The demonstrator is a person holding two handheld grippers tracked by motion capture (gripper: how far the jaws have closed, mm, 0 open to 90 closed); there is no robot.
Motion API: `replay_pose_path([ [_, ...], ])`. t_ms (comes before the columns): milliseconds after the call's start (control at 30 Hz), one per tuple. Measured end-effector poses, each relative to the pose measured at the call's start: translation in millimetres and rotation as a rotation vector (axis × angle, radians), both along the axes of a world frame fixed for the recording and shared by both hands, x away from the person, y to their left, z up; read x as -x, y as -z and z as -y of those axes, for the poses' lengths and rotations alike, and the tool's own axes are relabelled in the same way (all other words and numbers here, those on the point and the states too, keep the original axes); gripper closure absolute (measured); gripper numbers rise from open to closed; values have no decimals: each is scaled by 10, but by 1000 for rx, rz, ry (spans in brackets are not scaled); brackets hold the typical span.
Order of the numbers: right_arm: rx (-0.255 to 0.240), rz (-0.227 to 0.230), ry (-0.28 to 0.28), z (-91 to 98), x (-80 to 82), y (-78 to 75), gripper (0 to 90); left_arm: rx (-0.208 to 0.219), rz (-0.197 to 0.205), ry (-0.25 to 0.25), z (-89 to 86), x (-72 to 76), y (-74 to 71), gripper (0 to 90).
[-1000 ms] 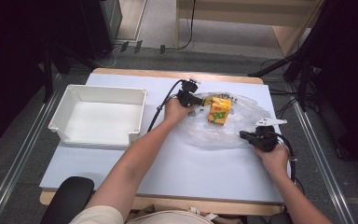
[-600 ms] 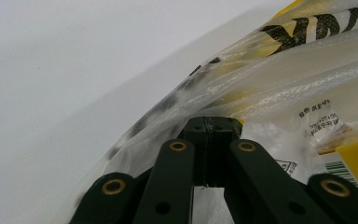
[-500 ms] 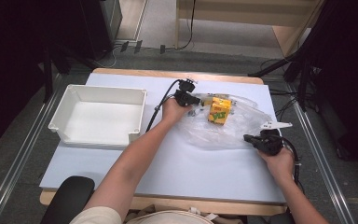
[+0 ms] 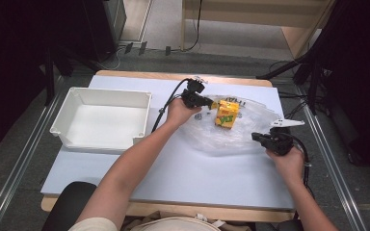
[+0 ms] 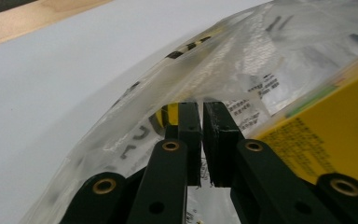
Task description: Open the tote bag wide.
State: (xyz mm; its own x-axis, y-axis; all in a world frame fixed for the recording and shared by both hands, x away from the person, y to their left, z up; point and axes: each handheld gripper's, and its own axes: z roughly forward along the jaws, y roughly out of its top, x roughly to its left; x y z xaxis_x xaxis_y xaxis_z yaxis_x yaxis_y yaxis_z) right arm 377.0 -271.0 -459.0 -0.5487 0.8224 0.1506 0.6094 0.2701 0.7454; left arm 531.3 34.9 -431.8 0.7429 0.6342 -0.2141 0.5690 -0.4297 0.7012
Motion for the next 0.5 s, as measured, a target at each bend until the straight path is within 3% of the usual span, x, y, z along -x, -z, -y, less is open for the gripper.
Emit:
replay_pose_path([
  [133,-35,-8,3,-42,-2,-81,855,8,0,19,2,52,-77,834],
  [500,-35,9,14,-125,49,-212,800,25,24,70,10,198,-287,757],
])
